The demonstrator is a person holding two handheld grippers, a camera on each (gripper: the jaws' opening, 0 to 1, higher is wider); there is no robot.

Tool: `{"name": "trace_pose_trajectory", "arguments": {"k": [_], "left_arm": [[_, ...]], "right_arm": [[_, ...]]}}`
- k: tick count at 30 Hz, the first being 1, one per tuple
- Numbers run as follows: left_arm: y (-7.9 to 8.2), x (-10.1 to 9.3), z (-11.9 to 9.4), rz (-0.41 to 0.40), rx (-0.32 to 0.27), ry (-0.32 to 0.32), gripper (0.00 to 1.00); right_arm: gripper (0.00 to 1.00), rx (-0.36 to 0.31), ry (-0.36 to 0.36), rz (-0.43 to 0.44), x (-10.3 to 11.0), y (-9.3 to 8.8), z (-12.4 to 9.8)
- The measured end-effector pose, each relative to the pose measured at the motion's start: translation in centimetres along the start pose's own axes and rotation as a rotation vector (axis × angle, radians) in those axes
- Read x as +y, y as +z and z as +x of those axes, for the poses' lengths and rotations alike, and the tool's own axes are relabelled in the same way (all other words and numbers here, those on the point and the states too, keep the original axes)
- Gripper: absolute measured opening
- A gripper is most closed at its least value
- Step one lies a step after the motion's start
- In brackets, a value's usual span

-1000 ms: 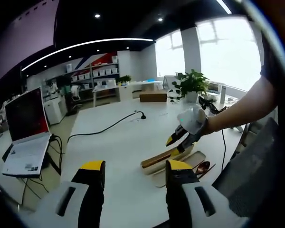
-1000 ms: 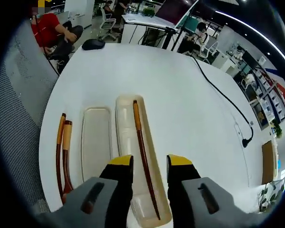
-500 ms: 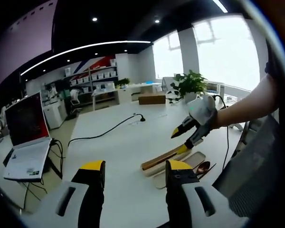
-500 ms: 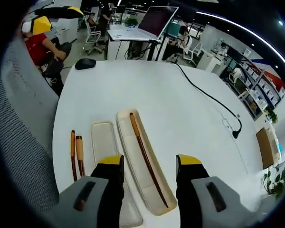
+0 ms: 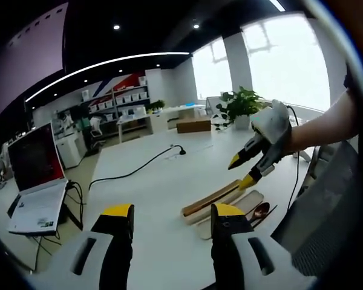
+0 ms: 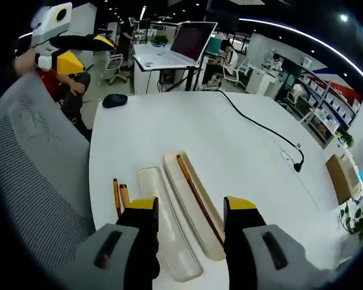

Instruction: Arrange the utensils inside the cutlery case until each visible utensil rests in its matching compartment.

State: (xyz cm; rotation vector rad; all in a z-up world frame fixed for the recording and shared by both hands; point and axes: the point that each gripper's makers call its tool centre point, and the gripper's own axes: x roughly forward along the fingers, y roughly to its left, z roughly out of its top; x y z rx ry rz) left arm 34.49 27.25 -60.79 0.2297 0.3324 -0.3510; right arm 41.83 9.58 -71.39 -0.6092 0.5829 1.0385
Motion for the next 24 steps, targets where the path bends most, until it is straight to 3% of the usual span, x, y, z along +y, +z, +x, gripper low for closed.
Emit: {"name": "trace_pose_trajectory", "arguments": {"k": [15,24], "left_arm": [[0.2,-0.1,-0.1,0.003,-0.004,0.002,0.52],[0.2,-0.1,-0.2,0.008,-0.005,0.004,0.52]], "right_arm": [[0.36,0.016,0.072,0.019,2.9,-1.2,-0.7],[0.34,0.056,0.129,-0.016,4.9,-2.0,-0.4]]}}
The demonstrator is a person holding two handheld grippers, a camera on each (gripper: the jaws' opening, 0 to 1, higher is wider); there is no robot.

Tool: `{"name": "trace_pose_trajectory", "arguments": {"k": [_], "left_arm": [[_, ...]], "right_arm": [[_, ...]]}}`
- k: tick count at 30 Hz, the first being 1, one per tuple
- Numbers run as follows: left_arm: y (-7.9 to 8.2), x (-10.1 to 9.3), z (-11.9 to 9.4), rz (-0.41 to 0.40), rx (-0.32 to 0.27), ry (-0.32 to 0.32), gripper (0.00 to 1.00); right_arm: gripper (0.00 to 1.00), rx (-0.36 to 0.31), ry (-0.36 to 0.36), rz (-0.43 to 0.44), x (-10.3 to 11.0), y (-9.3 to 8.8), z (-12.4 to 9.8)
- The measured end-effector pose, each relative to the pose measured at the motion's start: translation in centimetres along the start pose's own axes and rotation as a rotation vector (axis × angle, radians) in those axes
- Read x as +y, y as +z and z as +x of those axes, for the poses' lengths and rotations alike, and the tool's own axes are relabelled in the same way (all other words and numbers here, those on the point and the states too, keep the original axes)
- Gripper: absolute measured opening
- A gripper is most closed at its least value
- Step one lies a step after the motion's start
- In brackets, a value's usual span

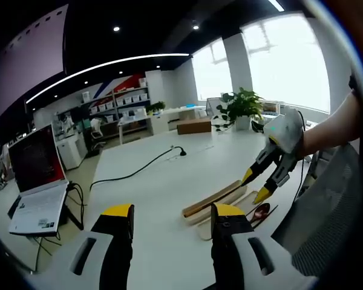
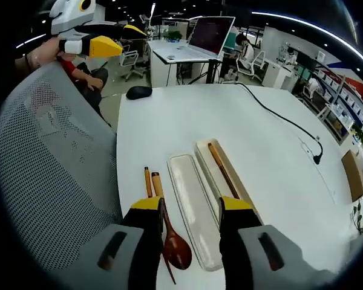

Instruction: Arrange the utensils inside the cutlery case until each visible utensil rests in its matching compartment.

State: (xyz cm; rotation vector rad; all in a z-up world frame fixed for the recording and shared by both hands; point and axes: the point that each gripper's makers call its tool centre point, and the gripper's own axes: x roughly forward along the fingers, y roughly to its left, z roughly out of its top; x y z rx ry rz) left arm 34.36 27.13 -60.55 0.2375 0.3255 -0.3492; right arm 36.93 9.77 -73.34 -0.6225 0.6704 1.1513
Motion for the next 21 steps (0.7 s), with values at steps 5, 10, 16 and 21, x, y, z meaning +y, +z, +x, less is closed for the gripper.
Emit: {"name": "trace_pose_trajectory", "arguments": {"k": [5,10,16,21], "left_arm": [[0.1,-0.1,-0.1,0.002,-0.003,0.0,0.52],[0.1,-0.2,-0.1,0.002,-0.004,-0.003,0.52],[0.1,-0.1,-0.1,0.003,-0.006,0.0,0.52],[0.1,-0.1,-0.1,0.002,-0.006,-0.001,0.52]], "right_arm": [[0.35,0.024,0.054,0.001,1.5,-0.8,0.6],[0.35,0.058,0.107,-0.001,2.8,-1.7,1.2],[0.34,0.099,0.157,-0.013,4.0,-2.7,1.9],[0.32,0.145,0.21,-0.036,5.4,-3.7,2.6]]}}
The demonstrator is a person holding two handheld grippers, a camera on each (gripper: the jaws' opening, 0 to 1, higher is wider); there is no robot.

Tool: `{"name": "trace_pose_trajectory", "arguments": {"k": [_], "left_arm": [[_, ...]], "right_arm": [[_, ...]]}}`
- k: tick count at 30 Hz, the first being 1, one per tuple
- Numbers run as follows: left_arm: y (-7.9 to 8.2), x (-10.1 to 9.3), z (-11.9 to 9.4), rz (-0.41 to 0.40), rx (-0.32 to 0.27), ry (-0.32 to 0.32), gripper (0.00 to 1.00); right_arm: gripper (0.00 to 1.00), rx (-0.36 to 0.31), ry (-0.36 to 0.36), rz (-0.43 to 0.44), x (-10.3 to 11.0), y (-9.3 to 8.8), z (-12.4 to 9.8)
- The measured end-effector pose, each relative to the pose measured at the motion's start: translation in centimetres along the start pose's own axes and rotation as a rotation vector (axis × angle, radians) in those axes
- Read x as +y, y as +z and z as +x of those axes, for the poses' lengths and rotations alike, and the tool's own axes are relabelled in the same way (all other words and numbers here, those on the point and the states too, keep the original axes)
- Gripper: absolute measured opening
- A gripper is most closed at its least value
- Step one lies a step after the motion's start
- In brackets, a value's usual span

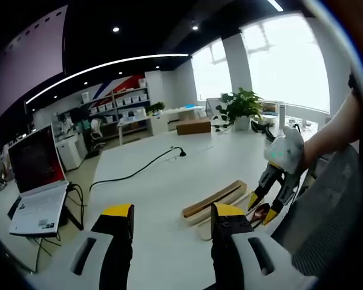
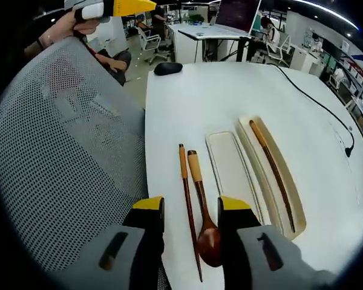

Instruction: Arrange the utensils inside the cutlery case until each visible utensil rests in its matching compartment.

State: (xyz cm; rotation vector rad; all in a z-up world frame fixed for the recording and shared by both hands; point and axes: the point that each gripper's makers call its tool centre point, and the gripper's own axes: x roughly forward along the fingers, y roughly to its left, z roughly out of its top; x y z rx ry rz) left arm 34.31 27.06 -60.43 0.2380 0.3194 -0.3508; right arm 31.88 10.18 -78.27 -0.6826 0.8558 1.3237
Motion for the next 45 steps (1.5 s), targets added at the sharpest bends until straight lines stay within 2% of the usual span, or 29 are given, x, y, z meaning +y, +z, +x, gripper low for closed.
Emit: {"name": "trace_pose_trajectory", "arguments": {"k": [4,14,19,29,33,36,40,45], "left_arm": [[-0.1,-0.1,0.0,0.008,0.005,-0.003,0.52],[-0.1,0.0,0.0,0.002,0.003,0.0,0.53],[-0.1,0.0,0.0,0.0,0.003,-0.002,0.52],[-0.1,-0.1,0.1,0.0,0.004,-0.006,0.52],[-0.1,-0.1,0.1,-0.001,0.005,-0.007,0.52],[-0.1,0.0,0.1,-0.002,0.004,-0.007,0.52],[-0.1,-0.1,0.1,-0.001,0.005,-0.008,0.52],[-0.2,-0.1,0.1,0.0,0.009,-0.008,0.52]], "right_arm": [[0.28,0.025,0.034,-0.008,0.7,-0.5,0.5],[0.28,0.081,0.099,-0.005,1.5,-1.7,2.1],[0.23,0.126,0.109,-0.02,1.5,-2.5,2.7],[0.23,0.18,0.113,-0.056,1.2,-3.2,3.5],[0.2,0.181,0.107,-0.066,1.0,-3.0,3.5],[0.15,0.208,0.076,-0.149,0.4,-3.1,3.6],[0.1,0.233,0.051,-0.203,0.0,-3.0,3.9],[0.09,0.216,0.057,-0.193,-0.1,-2.8,3.9]]}}
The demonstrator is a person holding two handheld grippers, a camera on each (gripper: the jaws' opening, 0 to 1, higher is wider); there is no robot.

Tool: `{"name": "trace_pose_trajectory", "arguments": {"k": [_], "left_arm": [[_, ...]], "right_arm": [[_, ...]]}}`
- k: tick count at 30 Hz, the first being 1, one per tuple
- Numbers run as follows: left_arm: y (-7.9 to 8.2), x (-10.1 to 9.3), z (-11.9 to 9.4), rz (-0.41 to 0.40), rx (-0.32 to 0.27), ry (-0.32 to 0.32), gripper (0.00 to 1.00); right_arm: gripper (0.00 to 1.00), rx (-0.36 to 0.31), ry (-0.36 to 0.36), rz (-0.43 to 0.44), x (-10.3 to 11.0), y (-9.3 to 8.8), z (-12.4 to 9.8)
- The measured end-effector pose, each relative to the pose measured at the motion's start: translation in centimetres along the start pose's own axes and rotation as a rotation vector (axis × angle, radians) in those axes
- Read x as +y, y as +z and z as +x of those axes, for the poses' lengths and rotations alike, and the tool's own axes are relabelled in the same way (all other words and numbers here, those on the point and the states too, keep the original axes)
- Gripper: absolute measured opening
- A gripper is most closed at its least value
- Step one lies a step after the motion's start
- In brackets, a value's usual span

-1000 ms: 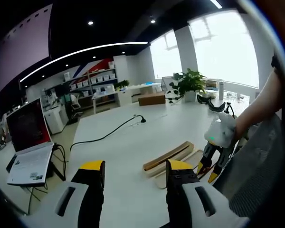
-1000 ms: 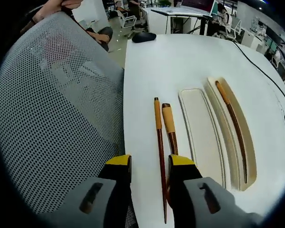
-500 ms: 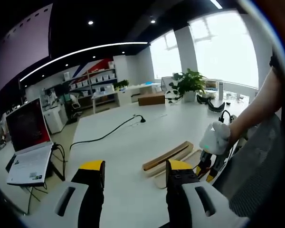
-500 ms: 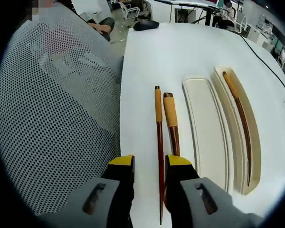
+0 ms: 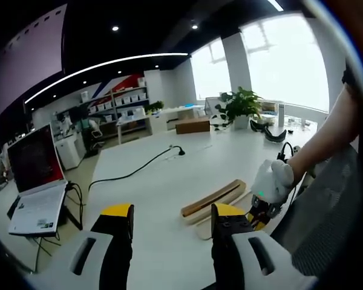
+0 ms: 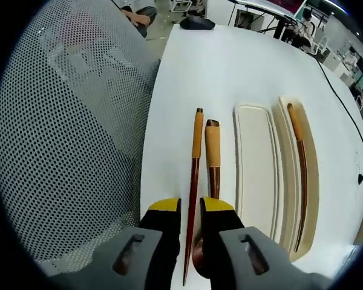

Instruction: Arrange the utensils inside the cutlery case until each visible utensil rests in its matching compartment.

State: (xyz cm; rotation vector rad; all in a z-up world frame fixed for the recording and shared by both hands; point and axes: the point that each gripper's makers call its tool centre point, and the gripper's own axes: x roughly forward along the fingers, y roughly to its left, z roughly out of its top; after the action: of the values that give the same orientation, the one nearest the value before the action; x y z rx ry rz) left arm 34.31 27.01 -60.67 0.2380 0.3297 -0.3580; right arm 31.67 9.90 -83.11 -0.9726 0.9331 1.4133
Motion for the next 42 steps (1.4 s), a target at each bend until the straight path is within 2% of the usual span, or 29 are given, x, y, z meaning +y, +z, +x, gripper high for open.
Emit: {"name": "trace_pose_trajectory", "arguments": {"k": [7,11,20,24,31,42], "left_arm": [[-0.07,-0.1,0.06,0.005,0.004,-0.004,0.52],[-0.1,-0.16,0.06,0.007,0.006,-0.005,0.52],[-0.16,-0.2,0.06,0.011,0.008,-0.006,0.52],[-0.16,-0.19,0.06,0.011,0.008,-0.006,0.52],[-0.18,-0.12,0.05,0.01,0.009,-0.003,0.52],[-0.19,-0.03,0.08,0.008,0.01,0.0,0.52]], "right_arm": [[0.07,0.033,-0.001,-0.025,0.01,0.2,0.15],[0.02,0.032,-0.006,-0.015,-0.2,0.38,0.21],[0.0,0.044,-0.017,-0.014,-0.21,0.45,0.31],[0.0,0.037,-0.017,0.002,-0.28,0.44,0.28],[0.0,0.008,-0.013,0.081,-0.37,0.47,0.21],[0.0,0.001,-0.013,0.08,-0.3,0.58,0.24]]}}
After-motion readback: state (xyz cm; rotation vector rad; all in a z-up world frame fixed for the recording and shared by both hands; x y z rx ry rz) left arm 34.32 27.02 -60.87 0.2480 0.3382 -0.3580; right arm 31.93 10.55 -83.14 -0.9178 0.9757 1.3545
